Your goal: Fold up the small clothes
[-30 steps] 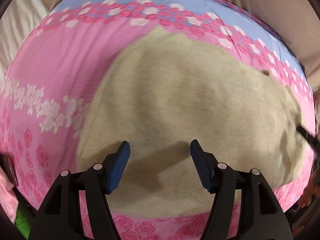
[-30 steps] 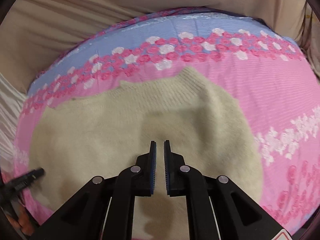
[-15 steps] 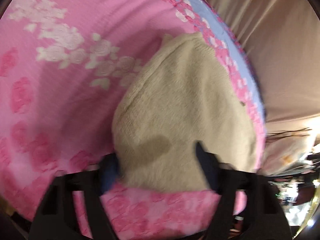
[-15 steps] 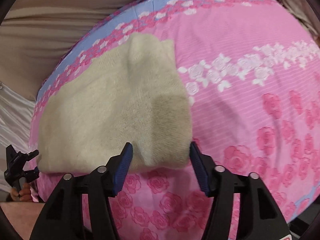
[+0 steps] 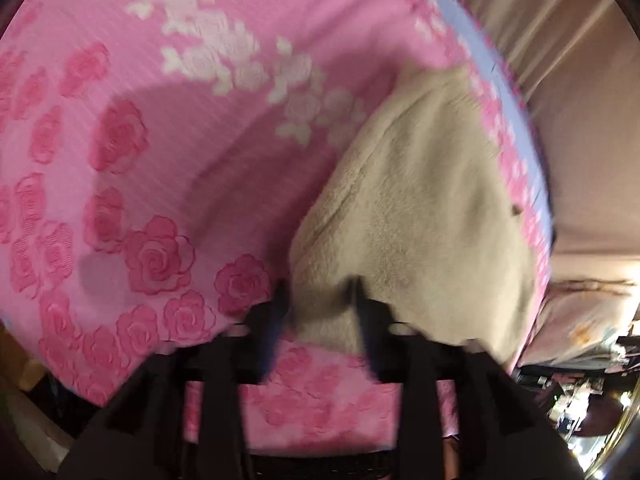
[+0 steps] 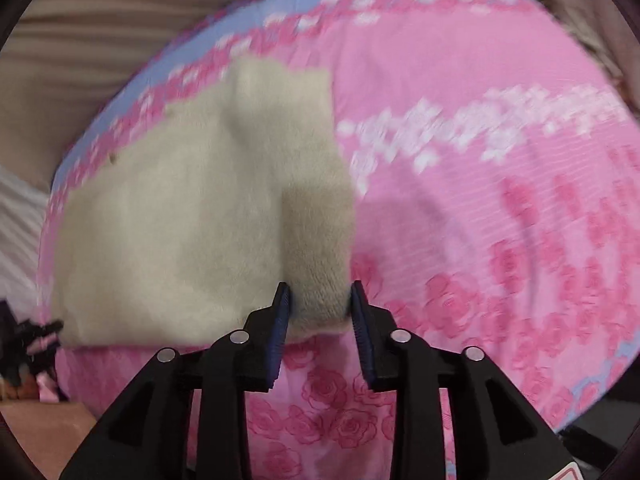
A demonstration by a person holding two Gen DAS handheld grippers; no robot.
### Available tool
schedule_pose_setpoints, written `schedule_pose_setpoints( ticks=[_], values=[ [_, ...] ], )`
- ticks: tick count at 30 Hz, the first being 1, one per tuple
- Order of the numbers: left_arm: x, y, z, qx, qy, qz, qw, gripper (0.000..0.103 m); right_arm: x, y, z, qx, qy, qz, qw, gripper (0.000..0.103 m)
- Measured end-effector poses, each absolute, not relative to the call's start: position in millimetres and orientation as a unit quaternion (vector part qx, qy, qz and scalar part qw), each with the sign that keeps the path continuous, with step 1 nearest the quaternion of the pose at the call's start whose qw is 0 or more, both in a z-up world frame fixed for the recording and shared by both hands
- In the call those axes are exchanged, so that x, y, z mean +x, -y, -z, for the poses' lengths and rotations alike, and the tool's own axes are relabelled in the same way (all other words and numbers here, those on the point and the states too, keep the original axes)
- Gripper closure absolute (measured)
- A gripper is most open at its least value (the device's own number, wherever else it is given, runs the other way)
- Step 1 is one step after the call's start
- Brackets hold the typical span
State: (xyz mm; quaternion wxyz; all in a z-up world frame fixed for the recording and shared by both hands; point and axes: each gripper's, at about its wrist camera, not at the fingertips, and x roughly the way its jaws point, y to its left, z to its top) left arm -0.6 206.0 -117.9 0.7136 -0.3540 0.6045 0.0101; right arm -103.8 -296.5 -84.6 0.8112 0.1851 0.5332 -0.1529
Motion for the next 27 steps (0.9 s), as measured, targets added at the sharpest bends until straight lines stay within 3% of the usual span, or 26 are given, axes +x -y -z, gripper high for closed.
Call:
schedule_pose_setpoints(
  ticks=[2,3,9,12,14,17,18,21,25,27],
  values=[
    [-2,-209,107,-0.351,-0.580,-0.031,0.734,0.022,-103,297,58,0.180,-0.496,0.167,0.832,0.070],
    [0,-210,106,-0.356,-0.573,-0.034,0.738,0.019,-101,298,51,0.178,-0.488,0.172,0.837,0.070],
    [9,-199,147,-0.479,-0.578,-0.011,0.660,0.013,-73,280,35,0.198,-0.466,0.142,0.851,0.067],
    [9,-197,147,-0.517,-0.542,-0.007,0.662,0.010,-63,266,41,0.222,-0.468,0.123,0.846,0.066],
    [10,-196,151,-0.536,-0.532,-0.018,0.655,0.012,-58,257,47,0.216,-0.478,0.111,0.844,0.065],
    [5,-201,150,-0.530,-0.529,-0.026,0.662,0.032,-50,255,49,0.199,-0.478,0.102,0.849,0.067],
    [4,-201,149,-0.524,-0.530,-0.032,0.666,0.044,-44,259,48,0.188,-0.474,0.107,0.854,0.071],
    [-1,-204,148,-0.504,-0.538,-0.046,0.674,0.060,-19,276,50,0.190,-0.468,0.103,0.857,0.090],
    [-11,-209,147,-0.492,-0.543,-0.055,0.679,0.064,29,302,84,0.138,-0.504,0.126,0.843,0.092],
    [-8,-207,146,-0.485,-0.545,-0.060,0.681,0.064,42,322,112,0.139,-0.546,0.162,0.810,0.103]
  ],
)
